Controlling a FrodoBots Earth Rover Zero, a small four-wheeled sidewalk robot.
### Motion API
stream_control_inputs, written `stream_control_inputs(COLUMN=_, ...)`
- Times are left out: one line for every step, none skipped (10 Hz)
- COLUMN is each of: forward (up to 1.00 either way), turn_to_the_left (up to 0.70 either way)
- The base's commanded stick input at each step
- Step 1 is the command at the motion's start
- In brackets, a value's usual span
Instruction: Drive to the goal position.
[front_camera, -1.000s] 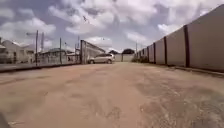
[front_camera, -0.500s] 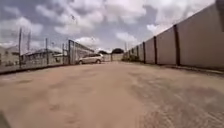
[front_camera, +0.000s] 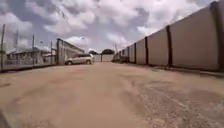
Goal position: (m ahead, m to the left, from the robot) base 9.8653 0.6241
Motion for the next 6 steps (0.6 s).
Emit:
stream_control_inputs(forward=0.85, turn_to_the_left=0.0)
stream_control_inputs(forward=0.85, turn_to_the_left=0.0)
stream_control_inputs(forward=0.85, turn_to_the_left=0.0)
stream_control_inputs(forward=0.85, turn_to_the_left=0.0)
stream_control_inputs(forward=0.85, turn_to_the_left=0.0)
stream_control_inputs(forward=0.85, turn_to_the_left=0.0)
